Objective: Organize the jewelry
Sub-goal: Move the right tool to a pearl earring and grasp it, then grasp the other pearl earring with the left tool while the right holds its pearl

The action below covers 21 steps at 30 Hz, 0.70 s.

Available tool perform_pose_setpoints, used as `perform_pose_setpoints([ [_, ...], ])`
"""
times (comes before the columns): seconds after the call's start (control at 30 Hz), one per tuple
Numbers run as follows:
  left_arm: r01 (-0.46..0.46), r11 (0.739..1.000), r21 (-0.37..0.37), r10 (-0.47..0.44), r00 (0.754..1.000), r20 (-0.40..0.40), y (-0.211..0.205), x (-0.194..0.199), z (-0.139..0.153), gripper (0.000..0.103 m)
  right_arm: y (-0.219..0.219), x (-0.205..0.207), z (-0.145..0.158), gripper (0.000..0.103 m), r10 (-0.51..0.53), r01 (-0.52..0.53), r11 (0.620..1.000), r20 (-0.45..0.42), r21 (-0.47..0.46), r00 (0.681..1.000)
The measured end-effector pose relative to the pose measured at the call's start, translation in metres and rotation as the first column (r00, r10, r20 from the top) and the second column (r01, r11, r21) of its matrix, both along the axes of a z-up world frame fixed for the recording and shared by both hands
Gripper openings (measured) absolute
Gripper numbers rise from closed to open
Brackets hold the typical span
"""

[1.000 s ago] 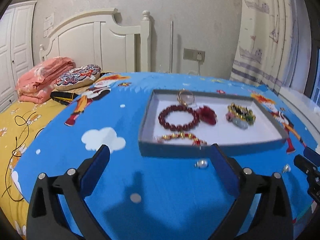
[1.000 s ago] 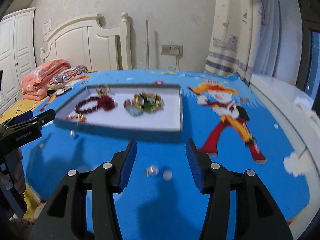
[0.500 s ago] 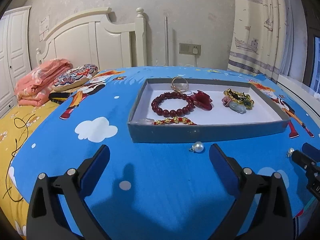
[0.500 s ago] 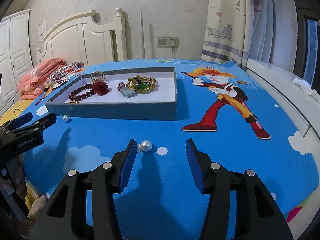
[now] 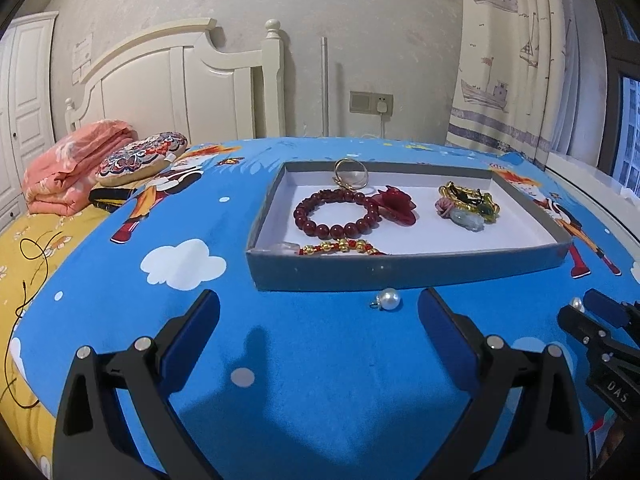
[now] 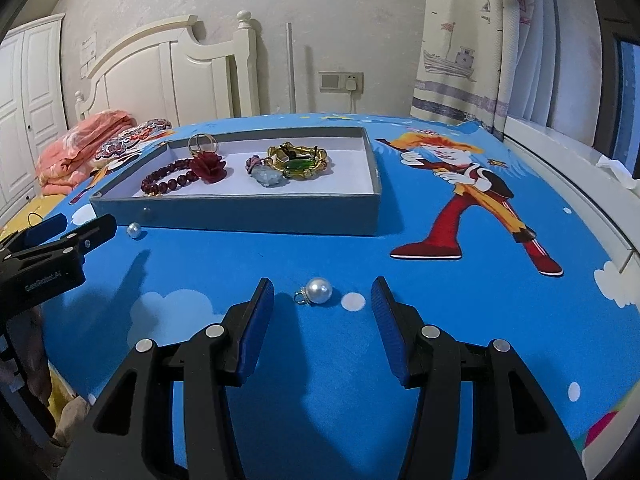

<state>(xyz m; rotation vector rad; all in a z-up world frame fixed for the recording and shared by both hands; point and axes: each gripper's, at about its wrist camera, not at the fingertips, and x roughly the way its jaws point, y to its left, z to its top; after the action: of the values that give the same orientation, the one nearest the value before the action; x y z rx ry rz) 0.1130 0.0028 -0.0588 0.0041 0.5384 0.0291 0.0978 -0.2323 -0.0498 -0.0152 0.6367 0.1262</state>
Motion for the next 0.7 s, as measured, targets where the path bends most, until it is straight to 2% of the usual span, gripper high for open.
perform_pose_setpoints([
  [0.23,0.004,1.000,-0.014,-0.003,1.000,0.001,0.002,-0.001,0.000,0.096,0.006,-0.001,-0.002,0.048,-0.024,0.024,1.000,0.013,-0.006,1.000],
  [0.3,0.004,1.000,-0.019,-0.004,1.000,-0.001,0.003,-0.001,0.000,0.096,0.008,-0.002,-0.002,0.035,-0.022,0.023,1.000,0.021,-0.008,1.000],
  [0.43,-0.007,1.000,-0.021,0.007,1.000,-0.022,0.004,0.001,0.000,0.096,0.012,-0.001,-0.001,0.021,-0.002,0.002,1.000,0.025,-0.016,1.000],
  [0.63,-0.007,1.000,-0.023,0.006,0.998,-0.060,0.001,0.000,-0.002,0.095,0.009,-0.006,-0.002,0.019,0.016,-0.016,1.000,0.039,-0.001,0.999],
  [0.7,0.025,0.999,-0.040,-0.029,0.995,-0.093,-0.006,0.002,-0.004,0.093,0.009,-0.007,-0.003,0.019,0.016,-0.017,1.000,0.041,0.001,0.999],
])
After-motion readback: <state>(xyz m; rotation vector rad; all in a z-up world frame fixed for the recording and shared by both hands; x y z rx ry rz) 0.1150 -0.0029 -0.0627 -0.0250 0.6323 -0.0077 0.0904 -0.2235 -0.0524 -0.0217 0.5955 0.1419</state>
